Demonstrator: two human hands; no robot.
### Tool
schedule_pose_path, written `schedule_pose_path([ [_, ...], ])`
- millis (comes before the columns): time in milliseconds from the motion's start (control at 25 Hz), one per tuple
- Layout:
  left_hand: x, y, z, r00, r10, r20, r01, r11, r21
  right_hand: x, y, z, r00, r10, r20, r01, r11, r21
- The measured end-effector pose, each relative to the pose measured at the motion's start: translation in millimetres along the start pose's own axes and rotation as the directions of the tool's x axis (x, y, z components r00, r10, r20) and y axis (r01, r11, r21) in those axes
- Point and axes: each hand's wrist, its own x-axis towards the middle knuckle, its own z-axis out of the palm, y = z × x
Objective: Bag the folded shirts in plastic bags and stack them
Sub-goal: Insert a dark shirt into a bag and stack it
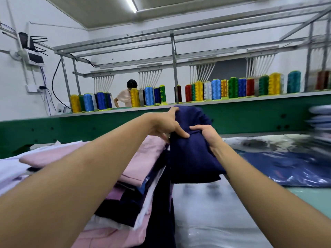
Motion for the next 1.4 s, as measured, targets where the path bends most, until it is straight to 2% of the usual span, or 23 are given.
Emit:
schedule_pose_path([
  [80, 8.3, -2.5, 22.5, 0.995, -0.078, 0.069, 0.057, 0.963, 0.263, -4.5, 9.4, -31.4, 0.997, -0.019, -0.071, 0.013, 0.997, -0.081],
  [160, 14.2, -3.8, 42.2, 0.974, -0.191, 0.121, 0.092, 0.823, 0.56, -11.6, 18.3, -61.5, 0.993, -0.033, -0.116, 0.013, 0.986, -0.169],
  [240, 18.7, -3.9, 61.9, 0.945, -0.294, 0.141, 0.092, 0.655, 0.75, -18.2, 25.8, -91.2, 0.99, -0.022, -0.138, -0.016, 0.964, -0.266],
  [320, 20.9, -5.2, 83.8, 0.935, -0.328, 0.139, 0.07, 0.551, 0.832, -26.5, 30.8, -117.7, 0.993, 0.017, -0.113, -0.057, 0.931, -0.361],
  [480, 29.4, -29.7, 128.1, 0.948, -0.279, 0.155, -0.017, 0.442, 0.897, -37.2, 36.4, -154.5, 0.996, 0.073, -0.045, -0.086, 0.836, -0.542],
  [560, 31.9, -52.8, 149.5, 0.95, -0.272, 0.151, -0.01, 0.459, 0.888, -39.0, 35.6, -166.4, 0.996, 0.081, -0.029, -0.082, 0.801, -0.593],
  [640, 32.0, -76.1, 168.3, 0.957, -0.256, 0.14, 0.016, 0.524, 0.851, -39.2, 32.7, -174.8, 0.996, 0.088, -0.011, -0.074, 0.765, -0.64],
  [840, 37.4, -110.1, 188.8, 0.999, -0.042, 0.02, 0.007, 0.572, 0.82, -39.0, 26.2, -184.7, 0.995, 0.069, 0.066, 0.0, 0.695, -0.719],
  [960, 43.8, -112.4, 182.0, 1.0, 0.007, -0.027, 0.017, 0.596, 0.803, -40.6, 22.6, -186.9, 0.989, 0.082, 0.126, 0.046, 0.631, -0.774],
  [1040, 52.2, -116.4, 175.1, 0.999, 0.001, -0.051, 0.036, 0.698, 0.716, -41.8, 19.4, -187.6, 0.982, 0.081, 0.172, 0.096, 0.568, -0.817],
  [1120, 61.2, -123.5, 170.4, 0.998, -0.013, -0.069, 0.049, 0.83, 0.555, -43.7, 15.0, -187.3, 0.974, 0.068, 0.214, 0.149, 0.516, -0.844],
  [1160, 65.3, -126.0, 169.4, 0.997, -0.01, -0.076, 0.047, 0.862, 0.505, -45.1, 12.1, -187.0, 0.971, 0.06, 0.233, 0.174, 0.495, -0.851],
  [1280, 78.7, -131.8, 171.0, 0.987, 0.047, -0.154, 0.052, 0.813, 0.58, -50.1, 5.2, -185.5, 0.96, 0.04, 0.278, 0.23, 0.454, -0.861],
  [1400, 94.9, -133.3, 172.8, 0.963, 0.061, -0.263, 0.077, 0.871, 0.485, -59.6, 3.5, -178.9, 0.938, 0.009, 0.346, 0.311, 0.42, -0.852],
])
